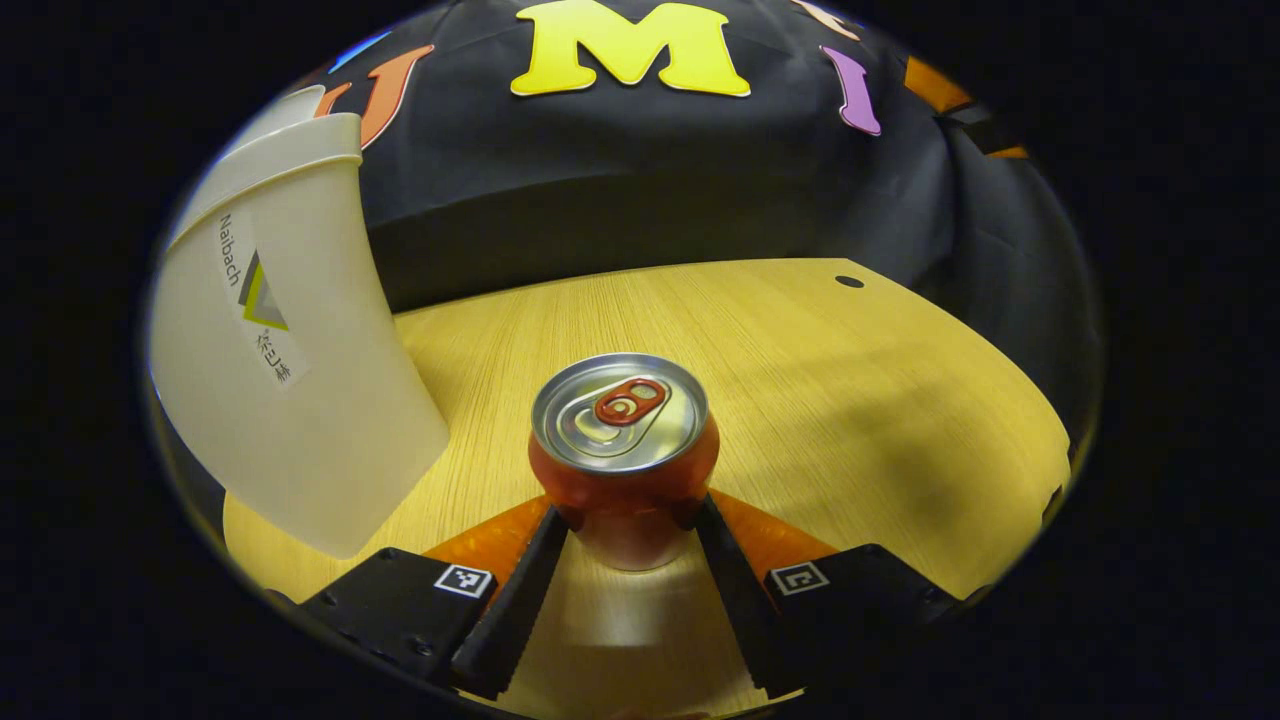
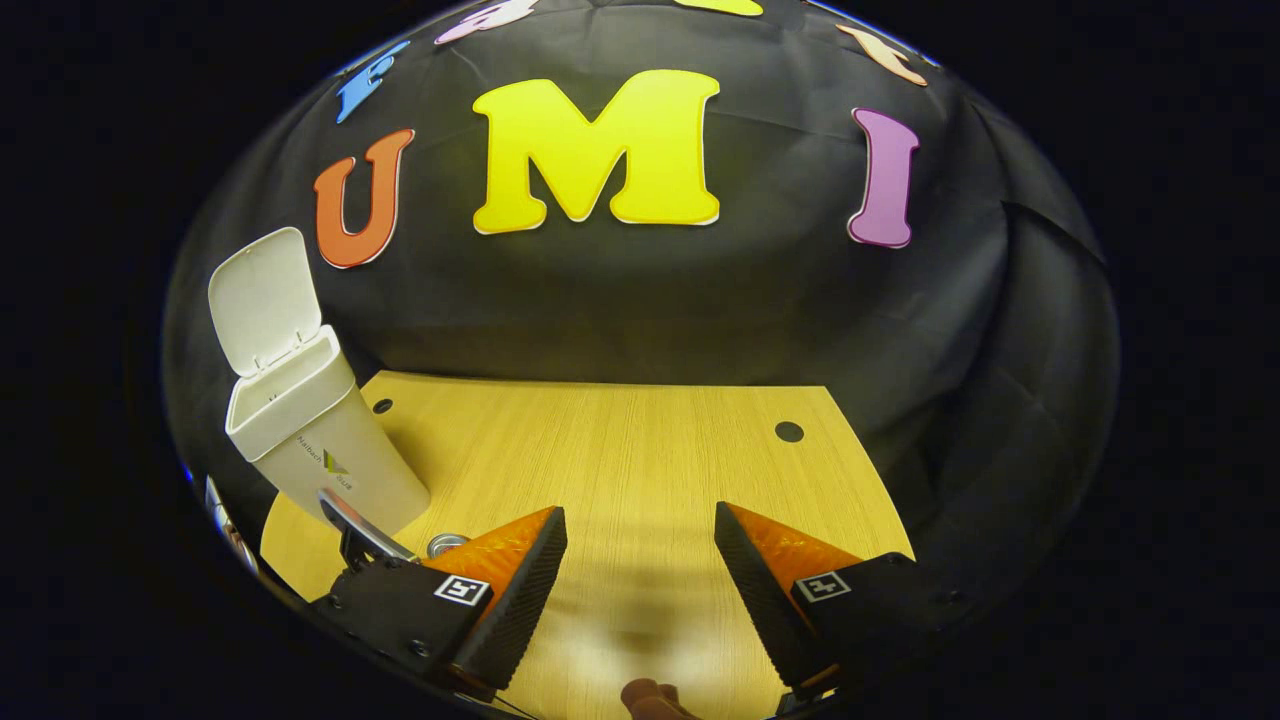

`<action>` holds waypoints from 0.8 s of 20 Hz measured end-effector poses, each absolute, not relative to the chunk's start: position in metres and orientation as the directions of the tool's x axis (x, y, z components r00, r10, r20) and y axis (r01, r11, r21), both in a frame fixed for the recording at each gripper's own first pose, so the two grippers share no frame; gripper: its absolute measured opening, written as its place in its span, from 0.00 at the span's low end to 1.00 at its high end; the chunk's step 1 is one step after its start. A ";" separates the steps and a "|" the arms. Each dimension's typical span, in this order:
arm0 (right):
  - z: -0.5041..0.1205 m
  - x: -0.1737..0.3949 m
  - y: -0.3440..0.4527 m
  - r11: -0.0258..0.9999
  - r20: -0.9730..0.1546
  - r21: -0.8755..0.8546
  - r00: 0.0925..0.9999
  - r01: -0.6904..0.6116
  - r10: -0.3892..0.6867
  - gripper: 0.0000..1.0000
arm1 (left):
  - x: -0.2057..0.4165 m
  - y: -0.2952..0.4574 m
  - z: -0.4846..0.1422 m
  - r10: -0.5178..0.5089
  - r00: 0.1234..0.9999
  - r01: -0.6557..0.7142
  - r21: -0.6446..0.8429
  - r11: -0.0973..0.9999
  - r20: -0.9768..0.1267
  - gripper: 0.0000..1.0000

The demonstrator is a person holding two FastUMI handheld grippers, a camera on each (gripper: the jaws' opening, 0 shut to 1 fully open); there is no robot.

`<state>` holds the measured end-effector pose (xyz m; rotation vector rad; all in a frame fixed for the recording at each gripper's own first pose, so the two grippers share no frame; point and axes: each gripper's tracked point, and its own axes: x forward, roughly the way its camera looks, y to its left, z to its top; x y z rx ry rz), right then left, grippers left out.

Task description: Press the lid of the desktop garbage bin to open it, pick up the crumpled paper on the desktop and throw it into the bin, then pick up the pop can on the desktop and drop it into the bin, and finally close the garbage bin lid.

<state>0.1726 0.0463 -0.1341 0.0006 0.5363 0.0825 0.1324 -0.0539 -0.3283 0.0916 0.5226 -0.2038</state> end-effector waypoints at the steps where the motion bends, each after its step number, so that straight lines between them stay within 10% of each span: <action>1: -0.135 0.170 0.045 0.997 -0.512 0.021 0.855 -0.079 0.079 0.95 | 0.130 -0.051 -0.322 -0.166 0.852 0.210 0.034 0.977 -0.496 0.85; 16: -0.163 0.146 0.041 0.991 -0.530 0.086 0.838 -0.103 0.133 0.95 | 0.061 0.036 -0.158 0.021 0.904 -0.009 0.031 0.999 -0.428 0.85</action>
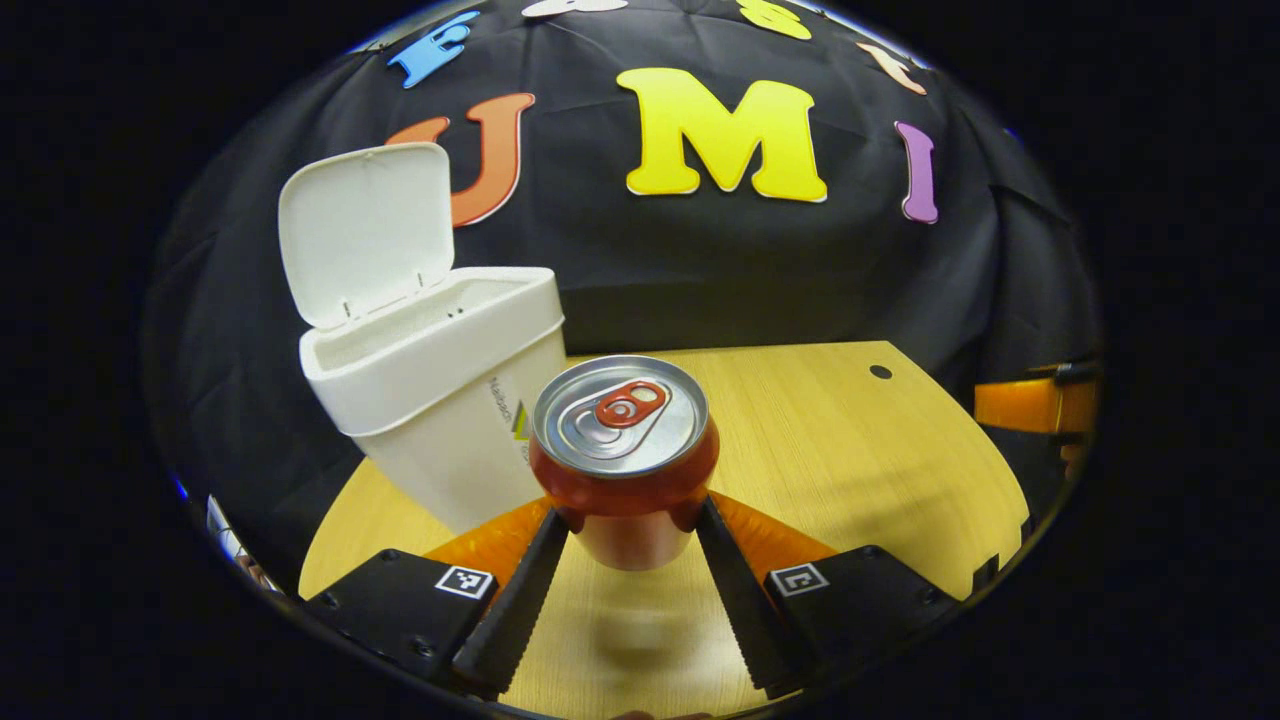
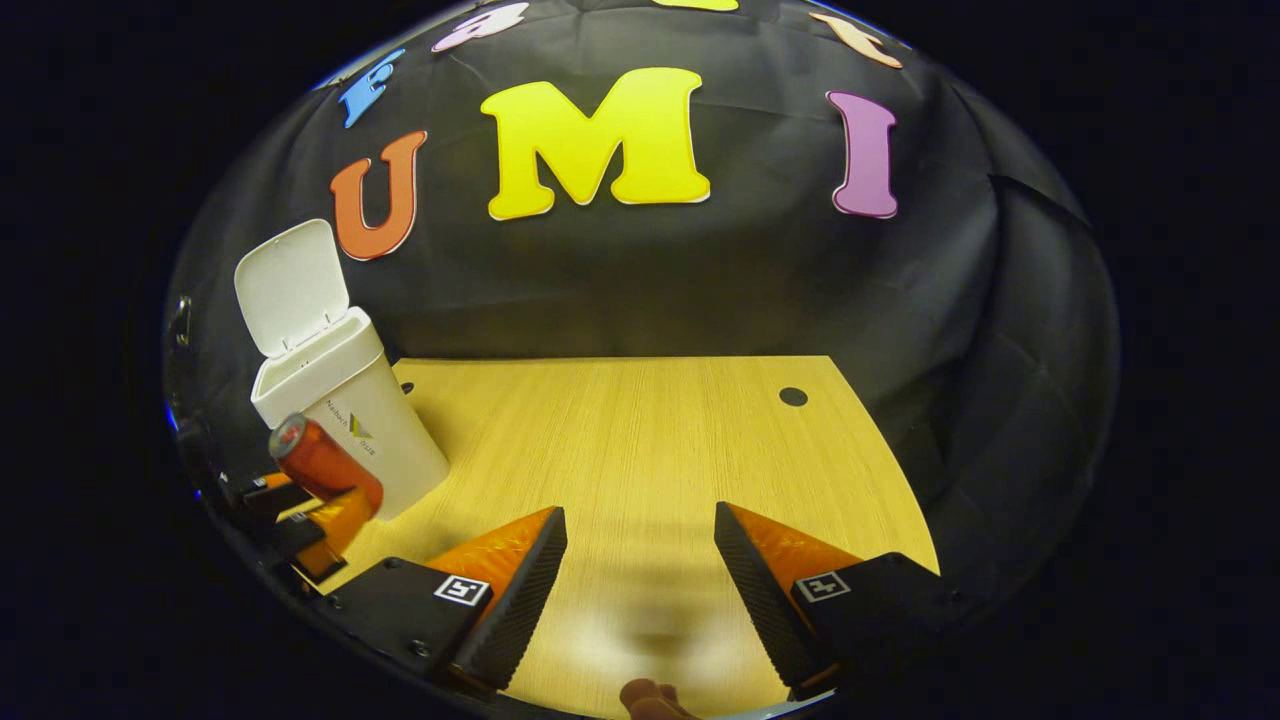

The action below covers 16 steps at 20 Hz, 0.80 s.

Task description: Press the lid of the desktop garbage bin to open it, pick up the crumpled paper on the desktop and throw it into the bin, then pick up the pop can on the desktop and drop it into the bin, and finally close the garbage bin lid.

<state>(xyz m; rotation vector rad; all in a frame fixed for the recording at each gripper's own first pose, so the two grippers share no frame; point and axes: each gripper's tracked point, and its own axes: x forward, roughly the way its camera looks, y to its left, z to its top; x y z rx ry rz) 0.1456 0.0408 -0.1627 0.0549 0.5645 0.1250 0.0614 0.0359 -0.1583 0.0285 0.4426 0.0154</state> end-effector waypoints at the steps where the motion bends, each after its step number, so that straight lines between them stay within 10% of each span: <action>1: -0.167 0.141 0.042 0.990 -0.534 0.092 0.834 -0.106 0.139 0.94 | 0.059 0.046 -0.148 0.049 0.905 -0.033 0.047 0.998 -0.422 0.85; 16: -0.190 0.141 0.074 0.984 -0.569 0.132 0.804 -0.119 0.174 0.95 | 0.109 0.163 -0.037 0.271 0.901 -0.269 0.055 0.962 -0.338 0.84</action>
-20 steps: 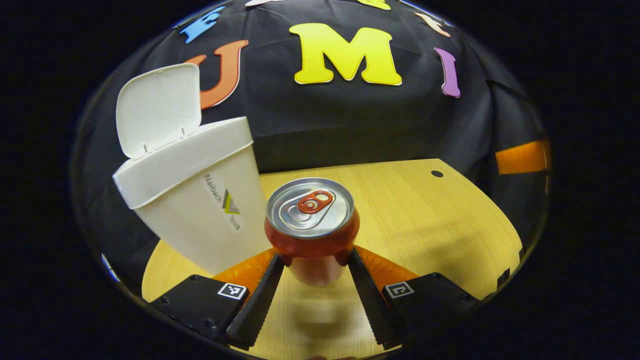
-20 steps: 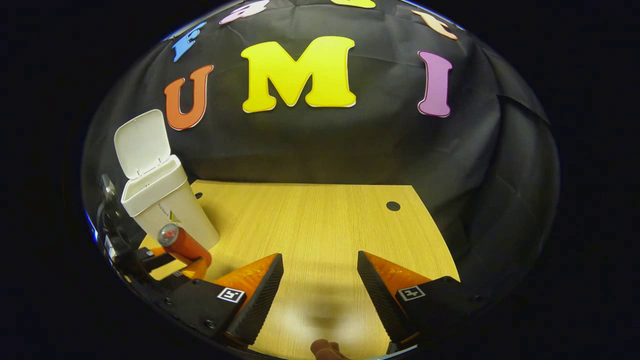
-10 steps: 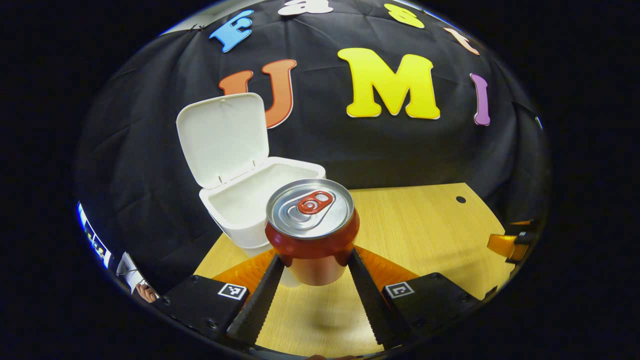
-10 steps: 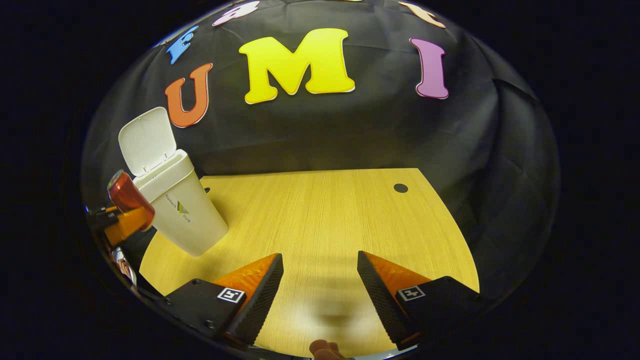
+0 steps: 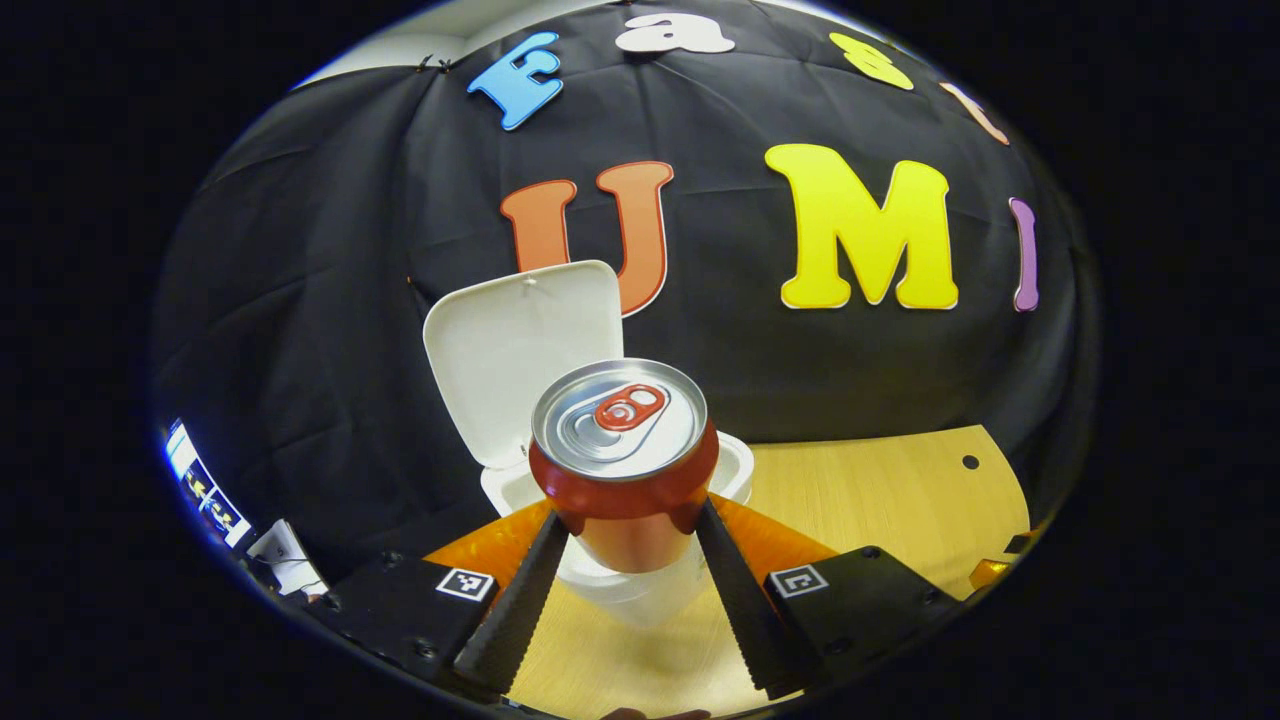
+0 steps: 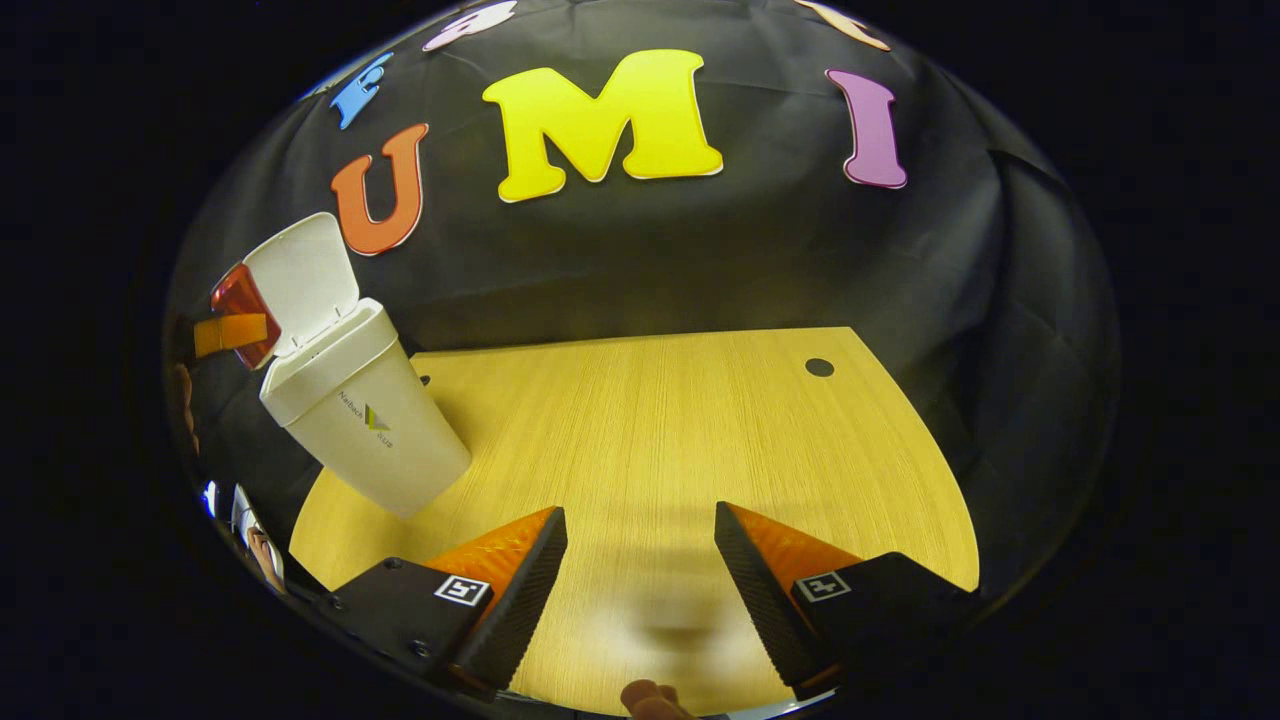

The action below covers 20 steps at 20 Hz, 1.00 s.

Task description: Press the lid of the desktop garbage bin to open it, pick up the crumpled paper on the desktop and throw it into the bin, then pick up the pop can on the desktop and drop it into the bin, and finally close the garbage bin lid.

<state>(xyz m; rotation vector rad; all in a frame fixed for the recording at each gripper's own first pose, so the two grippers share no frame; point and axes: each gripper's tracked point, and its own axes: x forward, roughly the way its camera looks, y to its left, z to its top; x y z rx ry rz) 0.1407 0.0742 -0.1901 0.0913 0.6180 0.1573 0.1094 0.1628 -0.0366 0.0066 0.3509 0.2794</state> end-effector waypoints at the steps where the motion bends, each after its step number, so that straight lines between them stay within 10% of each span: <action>1: -0.192 0.141 0.078 0.984 -0.572 0.128 0.802 -0.123 0.175 0.95 | 0.113 0.167 -0.036 0.274 0.900 -0.274 0.049 0.960 -0.339 0.84; 20: -0.209 0.147 0.111 0.988 -0.625 0.034 0.768 -0.153 0.140 0.93 | 0.177 0.205 -0.086 0.293 0.855 -0.325 -0.001 0.946 -0.428 0.87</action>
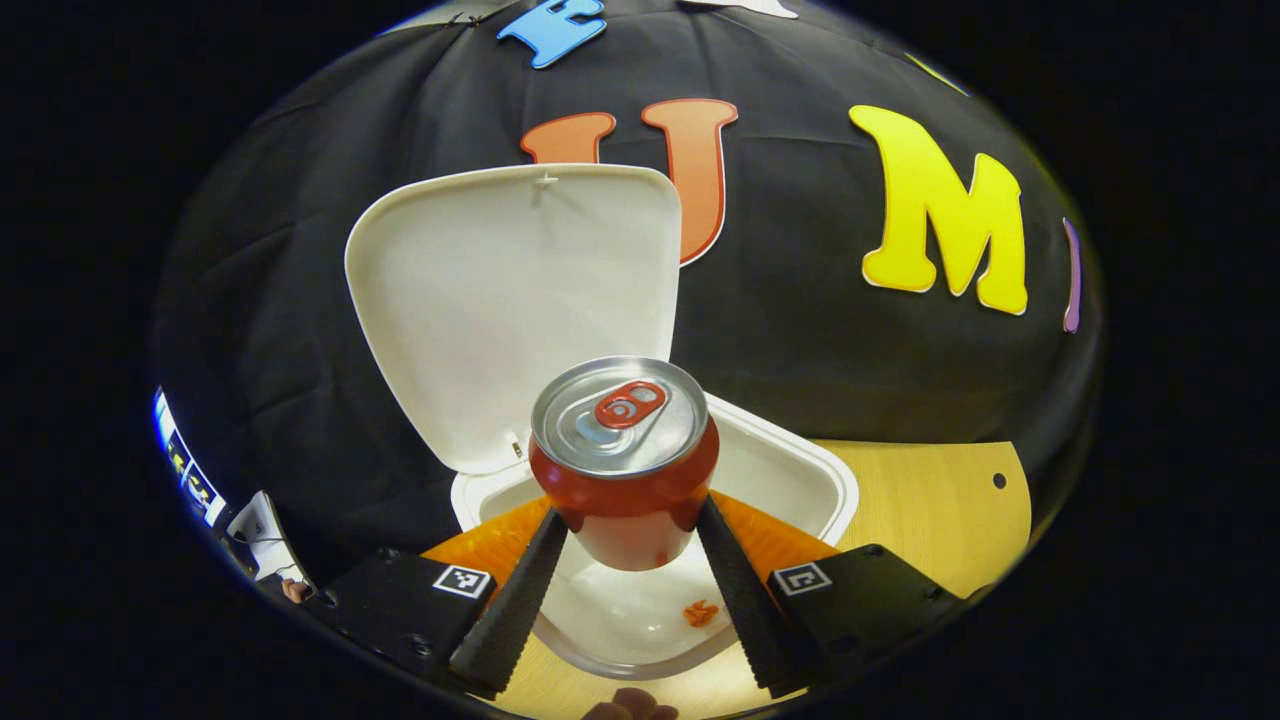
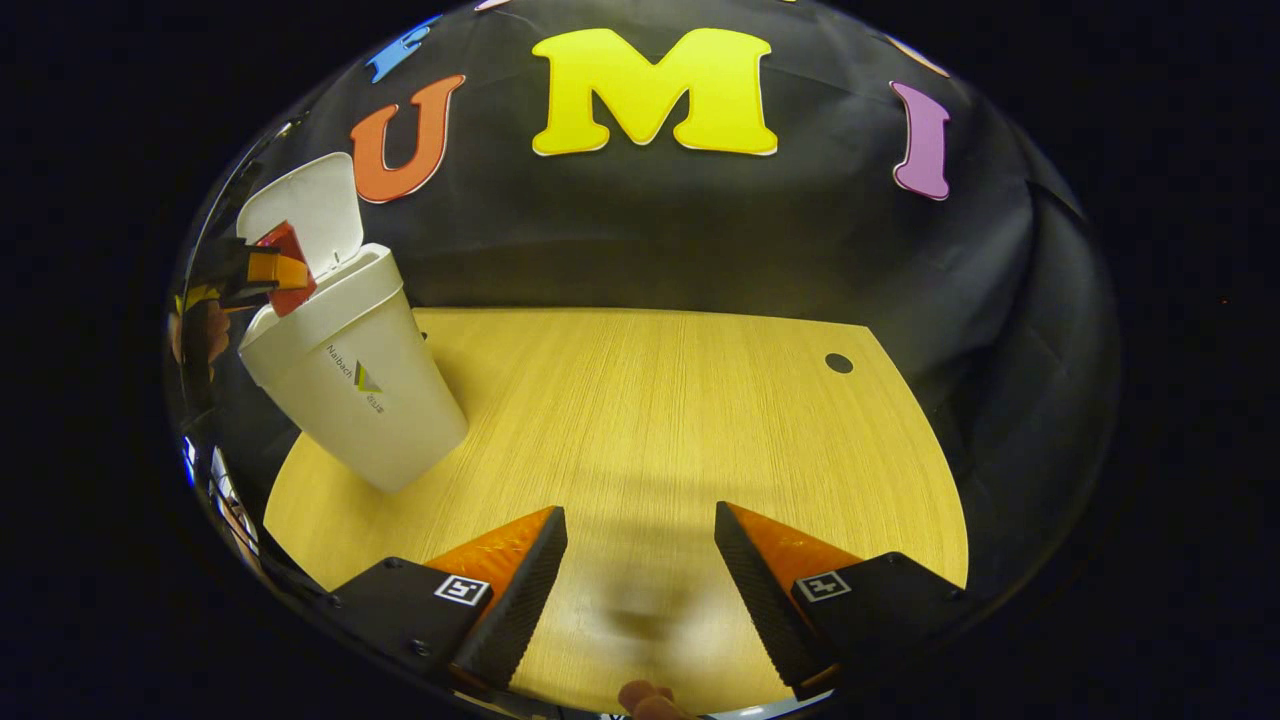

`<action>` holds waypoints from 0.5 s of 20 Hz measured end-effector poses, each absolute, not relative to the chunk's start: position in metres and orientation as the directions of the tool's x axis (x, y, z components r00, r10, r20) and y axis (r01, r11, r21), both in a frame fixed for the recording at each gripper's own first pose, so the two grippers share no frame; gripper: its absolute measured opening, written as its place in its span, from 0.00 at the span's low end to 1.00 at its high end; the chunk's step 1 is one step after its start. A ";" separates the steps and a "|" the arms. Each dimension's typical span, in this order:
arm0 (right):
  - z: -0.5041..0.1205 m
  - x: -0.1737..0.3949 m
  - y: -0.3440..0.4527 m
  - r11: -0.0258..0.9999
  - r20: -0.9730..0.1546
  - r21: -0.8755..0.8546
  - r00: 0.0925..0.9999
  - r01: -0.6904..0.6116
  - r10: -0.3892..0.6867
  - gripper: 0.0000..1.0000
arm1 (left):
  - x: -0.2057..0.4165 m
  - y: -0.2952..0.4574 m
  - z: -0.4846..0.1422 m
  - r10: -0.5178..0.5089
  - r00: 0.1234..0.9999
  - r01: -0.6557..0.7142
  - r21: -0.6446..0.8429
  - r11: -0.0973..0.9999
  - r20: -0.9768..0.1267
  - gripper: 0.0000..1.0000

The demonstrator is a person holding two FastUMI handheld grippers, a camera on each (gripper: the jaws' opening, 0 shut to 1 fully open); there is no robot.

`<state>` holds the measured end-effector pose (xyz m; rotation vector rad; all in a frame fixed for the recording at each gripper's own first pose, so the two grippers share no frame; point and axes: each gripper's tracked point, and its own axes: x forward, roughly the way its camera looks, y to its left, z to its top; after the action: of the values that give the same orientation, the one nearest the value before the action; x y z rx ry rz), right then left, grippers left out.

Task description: Press the lid of the desktop garbage bin to open it, pick up the crumpled paper on the desktop and throw it into the bin, then pick up the pop can on the desktop and drop it into the bin, and finally close the garbage bin lid.

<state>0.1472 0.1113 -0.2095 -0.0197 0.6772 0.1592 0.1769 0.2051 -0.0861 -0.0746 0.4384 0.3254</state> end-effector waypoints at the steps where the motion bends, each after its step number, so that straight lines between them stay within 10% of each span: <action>1: -0.210 0.147 0.111 0.988 -0.625 0.033 0.768 -0.153 0.140 0.93 | 0.177 0.204 -0.087 0.287 0.855 -0.321 -0.007 0.947 -0.431 0.87; 10: -0.213 0.134 0.111 0.984 -0.630 0.023 0.762 -0.178 0.152 0.94 | 0.166 0.195 -0.066 0.278 0.885 -0.299 0.003 0.954 -0.373 0.91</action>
<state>0.1337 0.1108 -0.2129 -0.0392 0.6817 0.1799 0.1658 0.1949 -0.0664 -0.0550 0.3798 0.3002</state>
